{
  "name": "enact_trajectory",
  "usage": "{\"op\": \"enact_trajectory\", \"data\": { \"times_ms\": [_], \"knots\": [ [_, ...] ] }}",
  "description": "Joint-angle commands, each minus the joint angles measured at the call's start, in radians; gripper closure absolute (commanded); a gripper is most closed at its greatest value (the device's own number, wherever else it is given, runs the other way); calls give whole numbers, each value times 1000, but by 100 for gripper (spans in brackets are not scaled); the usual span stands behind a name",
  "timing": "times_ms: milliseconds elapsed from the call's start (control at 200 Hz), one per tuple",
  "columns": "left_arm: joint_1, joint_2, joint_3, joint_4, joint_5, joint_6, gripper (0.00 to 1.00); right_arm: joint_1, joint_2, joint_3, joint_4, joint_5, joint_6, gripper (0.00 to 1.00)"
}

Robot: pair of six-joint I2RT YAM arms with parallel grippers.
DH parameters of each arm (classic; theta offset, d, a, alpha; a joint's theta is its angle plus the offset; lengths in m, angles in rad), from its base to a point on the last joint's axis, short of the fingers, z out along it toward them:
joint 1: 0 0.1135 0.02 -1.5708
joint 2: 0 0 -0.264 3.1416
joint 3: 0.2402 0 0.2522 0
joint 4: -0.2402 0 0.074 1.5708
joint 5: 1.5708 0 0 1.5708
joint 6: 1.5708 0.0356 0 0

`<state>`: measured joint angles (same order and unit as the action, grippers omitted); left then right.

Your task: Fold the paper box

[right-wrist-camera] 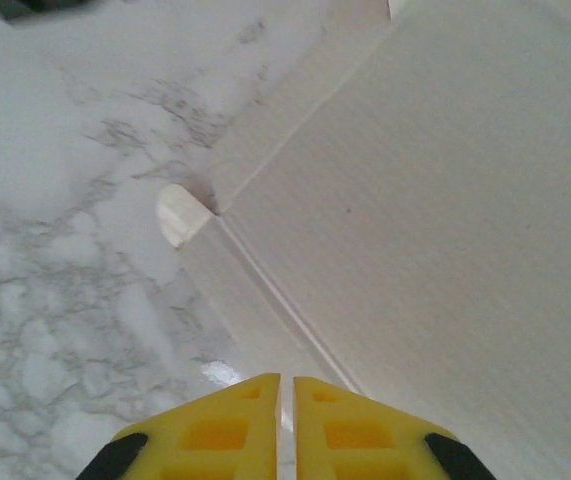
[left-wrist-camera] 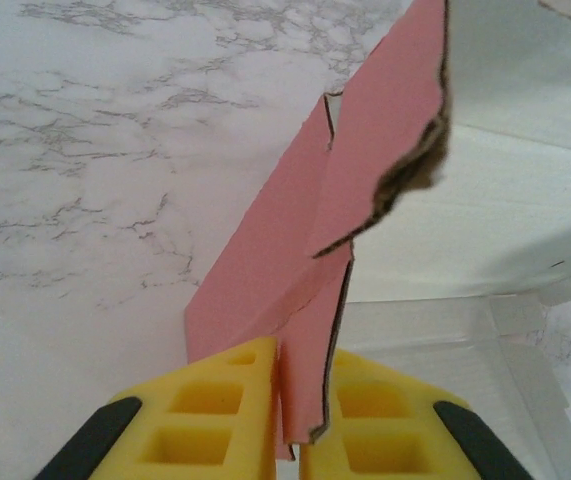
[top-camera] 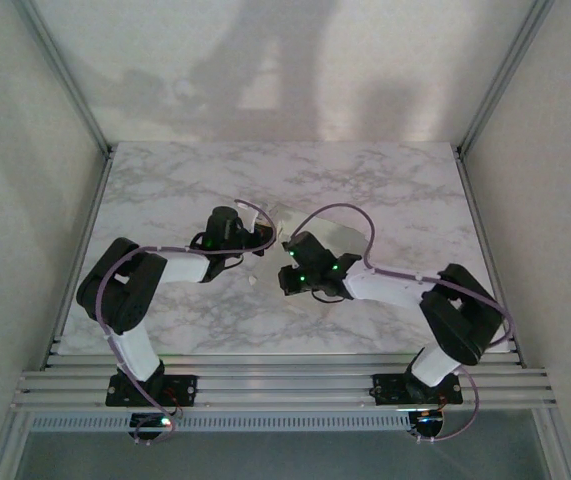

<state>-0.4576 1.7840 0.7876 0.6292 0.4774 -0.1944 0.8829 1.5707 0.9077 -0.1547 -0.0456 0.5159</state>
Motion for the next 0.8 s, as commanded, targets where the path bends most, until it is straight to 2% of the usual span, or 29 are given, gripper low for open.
{"op": "enact_trajectory", "data": {
  "times_ms": [0,225,365,586,796],
  "knots": [
    [-17,30,-31,-70,1,19,86,-27,-90,53,-102,15,-101,87],
    [-17,23,-33,-74,16,48,85,-133,-213,189,-309,-62,-258,78],
    [-16,26,-31,-74,31,70,84,-258,-215,301,-377,-148,-293,74],
    [-17,26,-17,-89,54,102,84,-331,-69,485,-445,-221,-344,67],
    [-18,29,-7,-102,56,113,83,-331,153,765,-574,-152,-305,56]
  ]
}}
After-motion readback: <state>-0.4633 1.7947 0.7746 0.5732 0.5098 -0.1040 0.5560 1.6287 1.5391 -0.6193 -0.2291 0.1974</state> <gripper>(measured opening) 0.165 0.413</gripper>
